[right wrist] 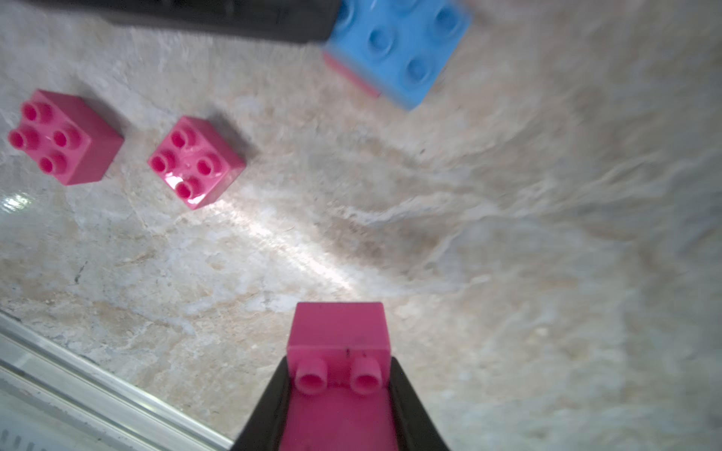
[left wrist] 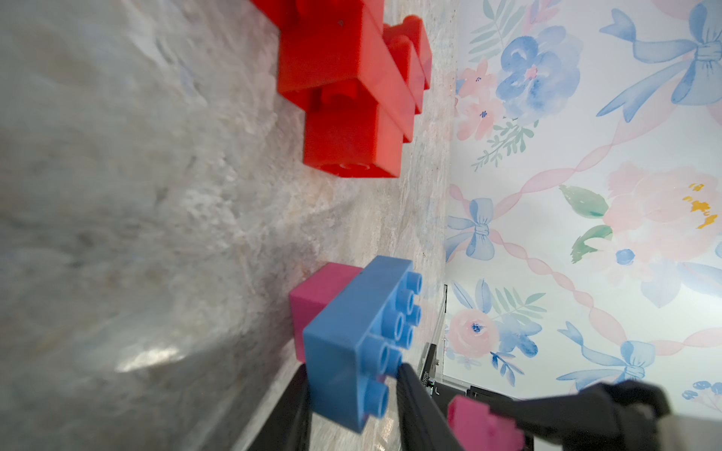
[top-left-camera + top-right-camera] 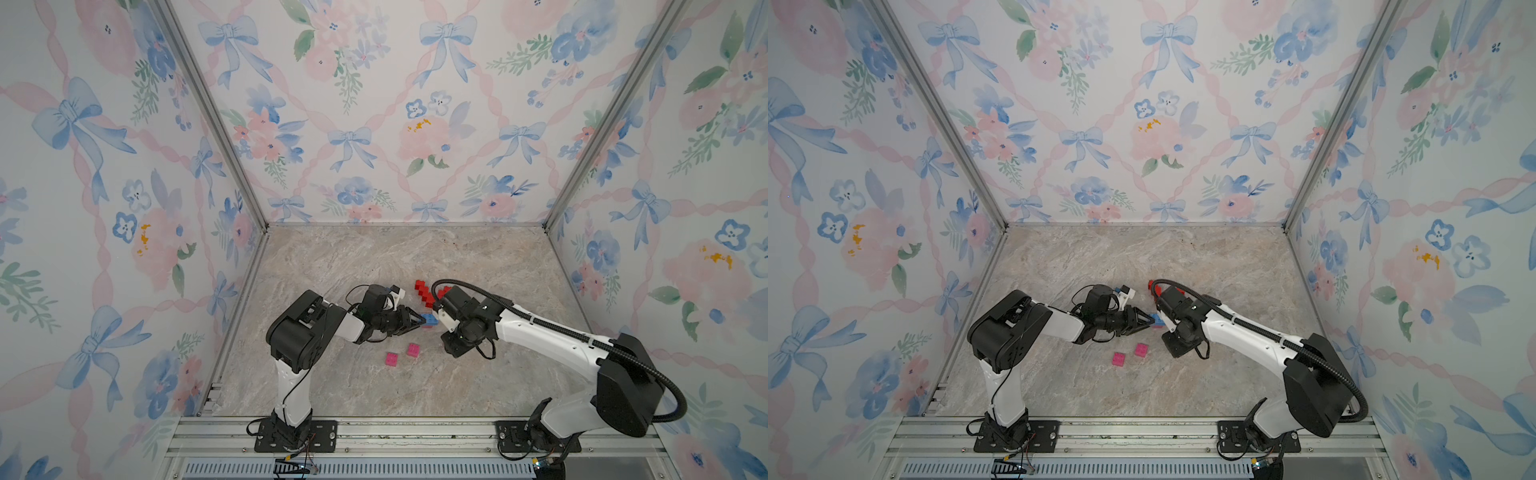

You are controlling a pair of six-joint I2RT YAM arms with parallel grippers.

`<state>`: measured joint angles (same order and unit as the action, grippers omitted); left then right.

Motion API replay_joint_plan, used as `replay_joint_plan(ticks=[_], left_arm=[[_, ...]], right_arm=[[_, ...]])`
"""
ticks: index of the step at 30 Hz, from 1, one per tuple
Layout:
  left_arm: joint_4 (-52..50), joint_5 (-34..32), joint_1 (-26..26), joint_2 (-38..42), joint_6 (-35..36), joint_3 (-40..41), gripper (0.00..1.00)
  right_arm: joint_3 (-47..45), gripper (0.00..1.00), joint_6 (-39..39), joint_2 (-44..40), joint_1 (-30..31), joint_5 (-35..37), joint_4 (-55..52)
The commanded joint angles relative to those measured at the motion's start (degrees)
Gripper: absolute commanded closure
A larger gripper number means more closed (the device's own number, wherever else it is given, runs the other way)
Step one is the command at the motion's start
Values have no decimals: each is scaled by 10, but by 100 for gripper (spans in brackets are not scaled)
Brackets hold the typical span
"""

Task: Assemble the letter v with lego
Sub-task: Pick up the lego brick from the center of the board, then assemble the lego brick with the lego brick.

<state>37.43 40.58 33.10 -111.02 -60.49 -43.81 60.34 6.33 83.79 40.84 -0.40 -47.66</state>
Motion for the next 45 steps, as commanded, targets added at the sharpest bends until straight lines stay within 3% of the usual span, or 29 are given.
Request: replay_joint_plan(ticks=[1, 7, 13, 21, 45], left_arm=[[-17, -3, -5, -15, 12, 12, 62], [-17, 0, -4, -21, 11, 10, 63], [-17, -1, -6, -19, 12, 14, 64], [-17, -1, -10, -27, 12, 16, 65], [-17, 5, -17, -28, 12, 18, 62]], right_arm=[[33, 82, -163, -4, -46, -19, -22], [94, 86, -396, 66, -84, -55, -33], [172, 91, -533, 158, -99, -85, -71], [221, 97, -588, 222, -101, -89, -60], [259, 99, -633, 272, -82, -41, -88]])
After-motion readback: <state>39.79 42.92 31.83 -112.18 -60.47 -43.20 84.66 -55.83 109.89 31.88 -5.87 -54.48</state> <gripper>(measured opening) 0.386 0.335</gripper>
